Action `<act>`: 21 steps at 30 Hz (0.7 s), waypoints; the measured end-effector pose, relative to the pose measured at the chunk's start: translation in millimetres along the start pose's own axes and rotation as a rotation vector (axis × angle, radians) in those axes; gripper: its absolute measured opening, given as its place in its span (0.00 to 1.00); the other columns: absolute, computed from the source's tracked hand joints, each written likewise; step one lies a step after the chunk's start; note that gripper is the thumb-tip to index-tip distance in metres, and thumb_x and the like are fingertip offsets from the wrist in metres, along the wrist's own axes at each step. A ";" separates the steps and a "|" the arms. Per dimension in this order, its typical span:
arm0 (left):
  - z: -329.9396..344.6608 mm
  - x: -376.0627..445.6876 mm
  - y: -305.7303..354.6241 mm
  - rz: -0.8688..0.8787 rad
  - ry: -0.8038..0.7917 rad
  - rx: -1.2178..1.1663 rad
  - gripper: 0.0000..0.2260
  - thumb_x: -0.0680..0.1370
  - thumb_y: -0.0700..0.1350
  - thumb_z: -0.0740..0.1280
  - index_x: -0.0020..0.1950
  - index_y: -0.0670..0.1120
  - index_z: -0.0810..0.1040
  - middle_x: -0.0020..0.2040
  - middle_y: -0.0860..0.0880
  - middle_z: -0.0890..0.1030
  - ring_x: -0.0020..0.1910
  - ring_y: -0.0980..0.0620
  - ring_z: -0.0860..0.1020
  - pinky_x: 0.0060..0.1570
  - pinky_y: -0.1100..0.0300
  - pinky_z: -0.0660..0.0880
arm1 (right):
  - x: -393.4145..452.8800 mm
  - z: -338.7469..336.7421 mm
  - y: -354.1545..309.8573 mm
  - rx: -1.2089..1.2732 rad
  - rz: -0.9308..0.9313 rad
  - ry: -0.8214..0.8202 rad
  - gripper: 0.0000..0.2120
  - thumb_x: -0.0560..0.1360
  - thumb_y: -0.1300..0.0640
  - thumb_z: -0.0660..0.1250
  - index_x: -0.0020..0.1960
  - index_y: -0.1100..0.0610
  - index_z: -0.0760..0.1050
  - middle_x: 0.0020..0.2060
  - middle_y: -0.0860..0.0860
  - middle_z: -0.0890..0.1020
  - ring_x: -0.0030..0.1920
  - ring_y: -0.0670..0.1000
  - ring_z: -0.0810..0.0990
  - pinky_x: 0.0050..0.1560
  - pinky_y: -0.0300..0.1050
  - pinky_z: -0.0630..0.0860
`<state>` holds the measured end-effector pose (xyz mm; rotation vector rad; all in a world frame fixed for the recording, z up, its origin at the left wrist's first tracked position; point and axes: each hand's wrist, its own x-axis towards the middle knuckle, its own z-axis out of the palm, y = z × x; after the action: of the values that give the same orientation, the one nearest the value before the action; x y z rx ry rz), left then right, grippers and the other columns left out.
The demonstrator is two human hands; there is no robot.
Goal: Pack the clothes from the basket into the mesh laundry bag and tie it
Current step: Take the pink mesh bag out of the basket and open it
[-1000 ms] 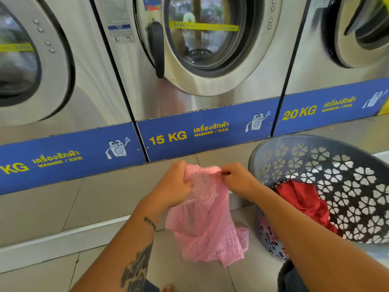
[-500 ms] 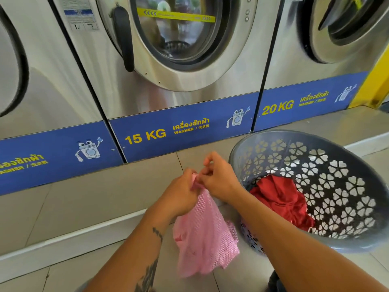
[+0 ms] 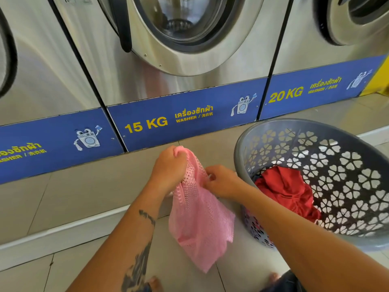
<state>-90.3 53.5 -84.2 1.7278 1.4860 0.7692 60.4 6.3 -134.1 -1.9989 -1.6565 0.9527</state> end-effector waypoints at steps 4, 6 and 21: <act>-17.5 -0.6 -1.6 -0.094 0.143 -0.157 0.10 0.81 0.46 0.54 0.54 0.47 0.74 0.50 0.52 0.77 0.52 0.50 0.76 0.55 0.49 0.75 | 8.4 3.0 -1.4 0.055 0.013 0.122 0.08 0.79 0.58 0.64 0.52 0.53 0.82 0.42 0.49 0.83 0.41 0.50 0.81 0.40 0.42 0.75; -25.0 -0.5 -8.8 -0.034 0.124 -0.142 0.10 0.80 0.44 0.57 0.57 0.50 0.76 0.52 0.54 0.78 0.52 0.52 0.77 0.53 0.52 0.75 | 10.1 -0.5 -5.0 0.086 -0.014 0.132 0.11 0.78 0.59 0.65 0.59 0.55 0.80 0.46 0.50 0.84 0.46 0.52 0.82 0.48 0.42 0.75; 40.4 -3.9 -27.3 0.052 -0.090 0.220 0.03 0.80 0.46 0.61 0.47 0.49 0.73 0.46 0.47 0.78 0.40 0.50 0.75 0.34 0.57 0.69 | -11.8 -108.2 57.3 -0.011 0.048 0.312 0.12 0.75 0.64 0.65 0.54 0.51 0.81 0.42 0.53 0.84 0.41 0.53 0.81 0.43 0.44 0.75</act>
<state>-73.1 46.2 -129.5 1.9444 1.5149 0.5633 175.9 -4.3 -93.3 -2.0787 -1.4514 0.6086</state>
